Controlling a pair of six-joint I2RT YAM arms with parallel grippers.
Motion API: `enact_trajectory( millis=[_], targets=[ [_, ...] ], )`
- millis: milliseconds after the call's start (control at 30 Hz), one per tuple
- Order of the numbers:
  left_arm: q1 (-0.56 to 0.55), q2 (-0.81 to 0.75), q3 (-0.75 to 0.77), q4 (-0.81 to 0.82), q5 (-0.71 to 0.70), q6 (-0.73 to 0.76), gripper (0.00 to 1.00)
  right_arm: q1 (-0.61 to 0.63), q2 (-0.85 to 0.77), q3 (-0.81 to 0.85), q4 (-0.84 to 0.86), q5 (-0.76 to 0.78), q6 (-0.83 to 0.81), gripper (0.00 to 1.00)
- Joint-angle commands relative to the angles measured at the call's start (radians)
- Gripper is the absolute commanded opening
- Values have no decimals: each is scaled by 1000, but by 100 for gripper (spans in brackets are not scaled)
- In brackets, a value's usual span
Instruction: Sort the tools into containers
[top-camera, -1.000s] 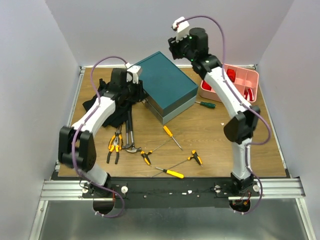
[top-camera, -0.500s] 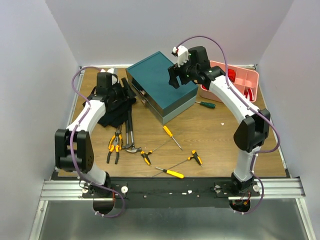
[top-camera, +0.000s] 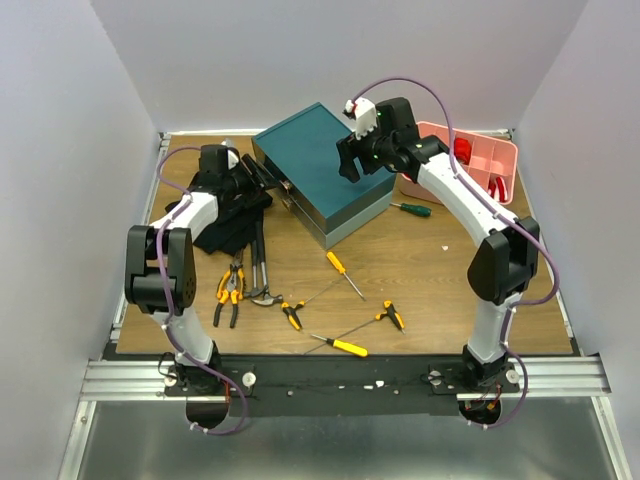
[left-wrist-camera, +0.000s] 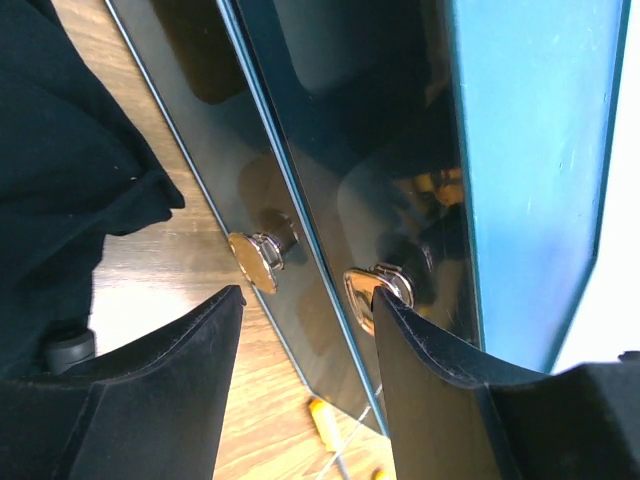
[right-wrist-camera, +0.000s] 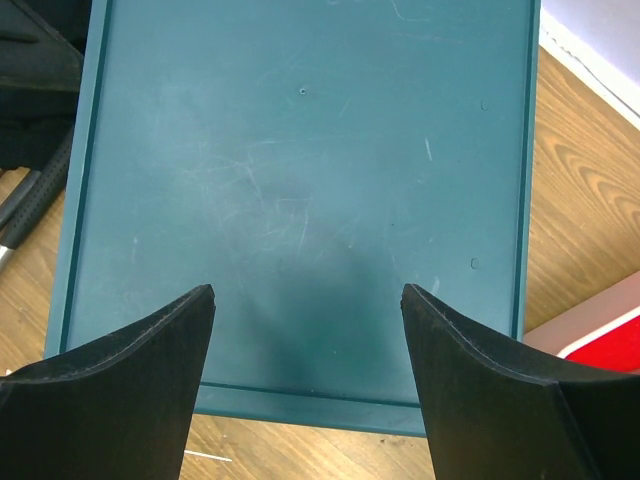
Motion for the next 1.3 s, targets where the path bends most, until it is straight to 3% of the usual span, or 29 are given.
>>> enact_trajectory(
  millis=[0,233,433,700,1133,1267],
  targets=[
    [-4,33,18,74,59,-74,63,10,11,-11,-1,5,-18,83],
    [-6,16,-2,119,99,-97,58,13,29,-7,2,15,-26,83],
    [-2,-49,-13,53,88,-48,58,15,43,7,1,15,-24,83],
    [-2,-54,-28,87,91,-63,58,15,54,4,1,18,-30,83],
    [-45,13,42,-64,-19,-31,61,15,68,13,15,35,-41,83],
    [-67,24,93,-203,-99,9,62,16,65,5,18,54,-62,83]
  ],
)
